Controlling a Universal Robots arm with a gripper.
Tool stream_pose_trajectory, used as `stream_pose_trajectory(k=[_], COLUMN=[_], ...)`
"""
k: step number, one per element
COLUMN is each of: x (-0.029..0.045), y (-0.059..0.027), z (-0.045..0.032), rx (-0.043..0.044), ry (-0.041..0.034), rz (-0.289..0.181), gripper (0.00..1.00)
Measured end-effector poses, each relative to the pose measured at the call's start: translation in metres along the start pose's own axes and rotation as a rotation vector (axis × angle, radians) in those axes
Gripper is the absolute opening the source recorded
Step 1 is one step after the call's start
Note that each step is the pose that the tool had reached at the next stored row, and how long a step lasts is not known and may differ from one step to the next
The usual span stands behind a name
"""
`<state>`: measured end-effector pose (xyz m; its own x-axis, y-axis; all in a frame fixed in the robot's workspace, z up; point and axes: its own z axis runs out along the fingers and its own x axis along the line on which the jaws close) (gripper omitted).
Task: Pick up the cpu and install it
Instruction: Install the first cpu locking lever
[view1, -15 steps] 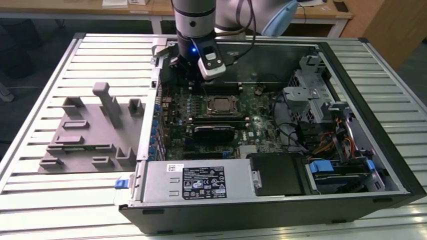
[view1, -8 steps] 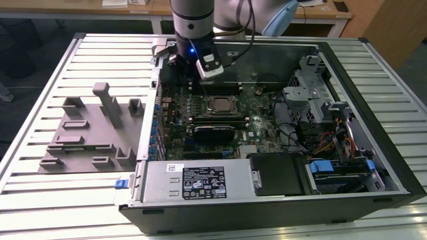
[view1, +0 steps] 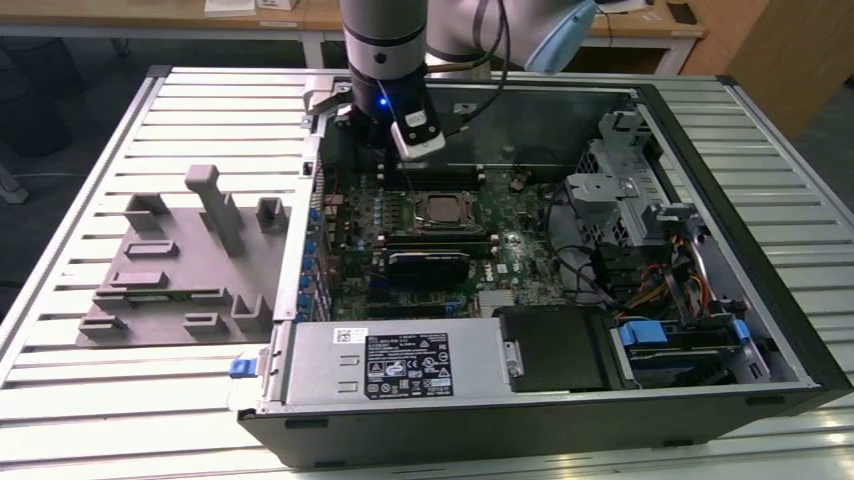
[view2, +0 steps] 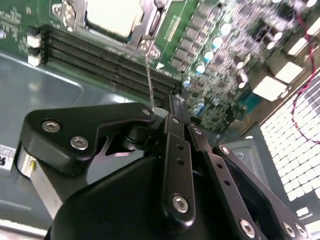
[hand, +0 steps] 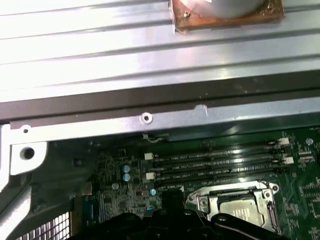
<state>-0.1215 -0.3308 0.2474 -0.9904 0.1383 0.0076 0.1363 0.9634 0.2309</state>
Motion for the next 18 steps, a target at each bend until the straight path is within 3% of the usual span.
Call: stream_pose_trajectory(k=[5, 8, 18], x=[0.0, -0.0036, -0.0377], y=[0.0, 0.0005, 0.0048], z=[0.0, 0.0, 0.0008], rx=[-0.0011, -0.0011, -0.0001], ry=[0.0003, 0.0004, 0.0079], rz=[0.0, 0.0, 0.002], gripper=[0.11, 0.11, 0.11])
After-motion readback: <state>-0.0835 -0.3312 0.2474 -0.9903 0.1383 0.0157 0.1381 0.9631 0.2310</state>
